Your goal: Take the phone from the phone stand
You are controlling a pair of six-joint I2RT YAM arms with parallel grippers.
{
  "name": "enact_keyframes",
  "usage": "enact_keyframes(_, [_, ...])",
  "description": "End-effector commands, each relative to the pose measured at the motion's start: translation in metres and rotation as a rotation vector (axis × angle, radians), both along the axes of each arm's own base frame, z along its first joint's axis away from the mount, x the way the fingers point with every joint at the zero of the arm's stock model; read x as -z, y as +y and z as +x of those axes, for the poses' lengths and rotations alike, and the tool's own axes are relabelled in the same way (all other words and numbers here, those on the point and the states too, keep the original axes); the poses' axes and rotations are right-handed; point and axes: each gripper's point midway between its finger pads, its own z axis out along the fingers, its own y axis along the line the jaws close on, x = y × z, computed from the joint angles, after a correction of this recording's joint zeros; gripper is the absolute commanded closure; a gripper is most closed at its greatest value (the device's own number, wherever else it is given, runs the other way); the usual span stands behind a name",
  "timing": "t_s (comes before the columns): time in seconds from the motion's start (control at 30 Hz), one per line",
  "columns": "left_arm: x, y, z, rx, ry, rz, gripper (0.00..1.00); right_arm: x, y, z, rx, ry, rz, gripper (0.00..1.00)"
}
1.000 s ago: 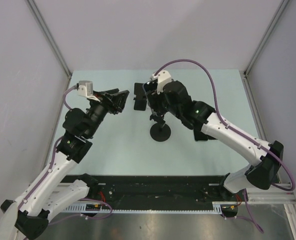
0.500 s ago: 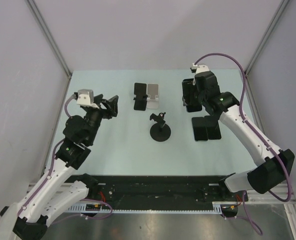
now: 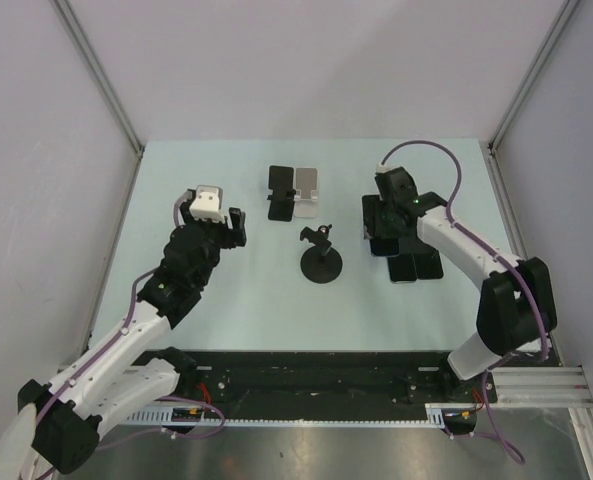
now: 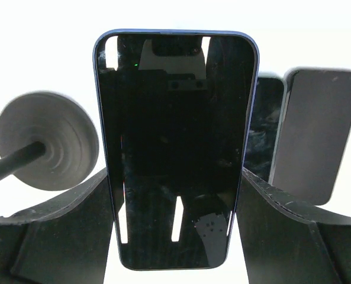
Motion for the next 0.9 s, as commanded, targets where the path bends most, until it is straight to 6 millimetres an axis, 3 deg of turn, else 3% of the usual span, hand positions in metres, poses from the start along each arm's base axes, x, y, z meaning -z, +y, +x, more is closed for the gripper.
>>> enact_keyframes(0.0, [-0.009, 0.004, 0.005, -0.018, -0.037, 0.019, 0.24, 0.029, 0.016, 0.009, 0.042, 0.027, 0.072, 1.00])
enact_keyframes(0.27, [-0.007, 0.004, 0.005, -0.012, -0.039, 0.029, 0.23, 0.085, 0.027, -0.011, 0.032, 0.104, -0.002, 1.00])
enact_keyframes(0.57, [-0.009, 0.000, 0.004, 0.011, -0.044, 0.015, 0.23, 0.117, 0.018, -0.018, 0.072, 0.112, -0.054, 0.98])
enact_keyframes(0.7, [-0.009, -0.003, 0.002, 0.029, -0.043, 0.007, 0.23, 0.126, 0.015, -0.019, 0.075, 0.117, -0.069, 0.86])
enact_keyframes(0.87, [-0.010, -0.004, 0.001, 0.035, -0.046, -0.001, 0.23, 0.123, 0.014, -0.017, 0.095, 0.099, -0.081, 0.61])
